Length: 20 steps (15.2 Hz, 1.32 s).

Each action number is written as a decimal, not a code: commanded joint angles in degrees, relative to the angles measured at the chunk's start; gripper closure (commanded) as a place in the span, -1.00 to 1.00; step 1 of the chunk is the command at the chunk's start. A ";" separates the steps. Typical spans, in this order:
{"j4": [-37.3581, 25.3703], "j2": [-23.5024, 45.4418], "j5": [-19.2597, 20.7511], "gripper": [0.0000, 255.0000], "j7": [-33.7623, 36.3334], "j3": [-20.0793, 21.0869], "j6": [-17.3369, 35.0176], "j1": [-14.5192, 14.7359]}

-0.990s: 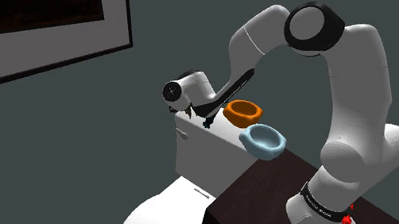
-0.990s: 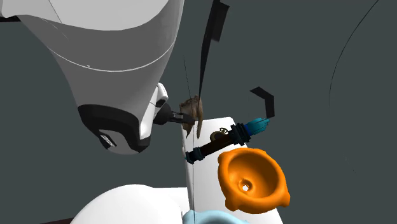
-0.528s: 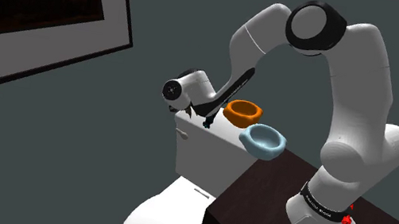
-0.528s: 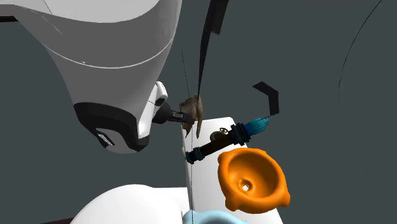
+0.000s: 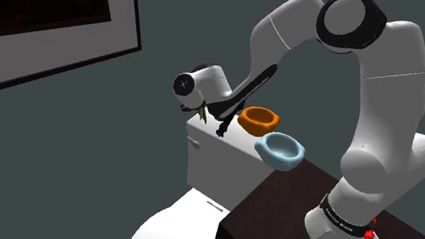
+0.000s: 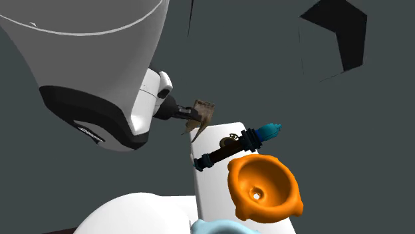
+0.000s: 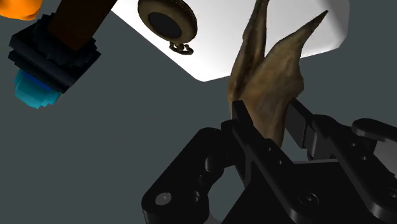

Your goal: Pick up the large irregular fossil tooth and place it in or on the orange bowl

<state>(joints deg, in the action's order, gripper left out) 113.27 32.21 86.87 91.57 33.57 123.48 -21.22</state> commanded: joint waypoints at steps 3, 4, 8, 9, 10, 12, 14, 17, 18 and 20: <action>0.30 -2.34 -2.00 1.00 -2.07 0.87 0.06 -0.84; 0.41 -2.94 -2.57 1.00 -2.62 1.12 0.07 -1.06; 0.76 -5.34 -4.85 1.00 -4.85 2.07 0.08 -1.89; 0.82 -5.93 -5.44 1.00 -5.42 2.31 0.07 -2.10; 0.87 -6.52 -6.02 1.00 -5.99 2.54 0.07 -2.31; 0.94 -7.68 -7.20 1.00 -7.16 3.00 0.05 -2.71; 0.97 -8.82 -8.40 1.00 -8.35 3.44 0.01 -3.11; 0.95 -10.49 -10.20 1.00 -10.16 4.09 -0.07 -3.70; 0.92 -11.04 -10.81 1.00 -10.78 4.30 -0.11 -3.89; 0.83 -12.12 -12.03 1.00 -12.01 4.71 -0.19 -4.27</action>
<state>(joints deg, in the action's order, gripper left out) 114.01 20.70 75.44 80.11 38.07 123.29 -25.28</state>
